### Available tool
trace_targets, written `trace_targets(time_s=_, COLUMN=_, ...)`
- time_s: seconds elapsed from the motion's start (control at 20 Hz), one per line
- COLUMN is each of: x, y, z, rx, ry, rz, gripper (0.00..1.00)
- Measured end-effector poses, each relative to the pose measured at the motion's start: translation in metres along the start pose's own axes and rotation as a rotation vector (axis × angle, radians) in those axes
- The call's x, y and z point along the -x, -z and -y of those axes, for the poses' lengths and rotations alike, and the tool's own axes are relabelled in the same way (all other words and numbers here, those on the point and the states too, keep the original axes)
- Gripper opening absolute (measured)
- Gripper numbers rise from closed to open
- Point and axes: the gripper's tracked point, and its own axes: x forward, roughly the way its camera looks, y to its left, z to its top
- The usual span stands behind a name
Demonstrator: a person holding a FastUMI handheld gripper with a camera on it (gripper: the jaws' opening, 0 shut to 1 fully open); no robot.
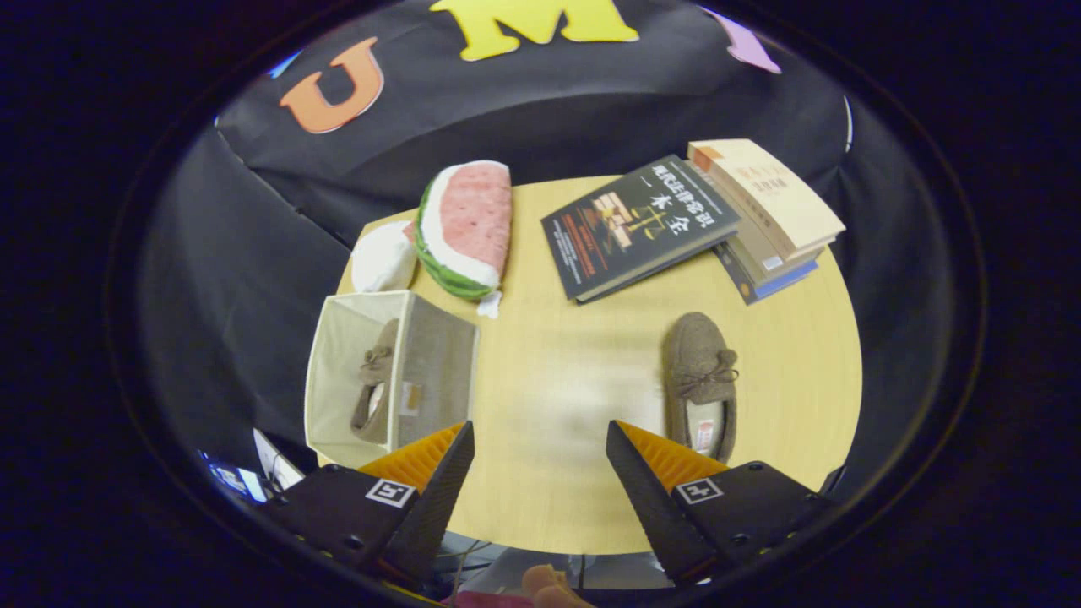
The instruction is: Open the storage box then place both shoes into the box .Put the left shoe in first, then the right shoe, with the right side of both shoes facing outward in a uniform manner.
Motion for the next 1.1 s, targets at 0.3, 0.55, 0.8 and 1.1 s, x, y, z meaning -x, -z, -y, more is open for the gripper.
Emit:
trace_targets(time_s=0.3, x=-0.037, y=0.029, z=0.123, rx=-0.015, ry=0.126, rz=-0.07, gripper=0.96)
trace_targets(time_s=0.55, x=-0.06, y=0.032, z=0.201, rx=0.077, ry=0.262, rz=-0.069, gripper=0.95)
trace_targets(time_s=0.8, x=-0.092, y=0.039, z=0.23, rx=0.087, ry=0.321, rz=-0.093, gripper=0.91)
trace_targets(time_s=1.1, x=-0.114, y=0.046, z=0.233, rx=0.066, ry=0.314, rz=-0.1, gripper=0.36)
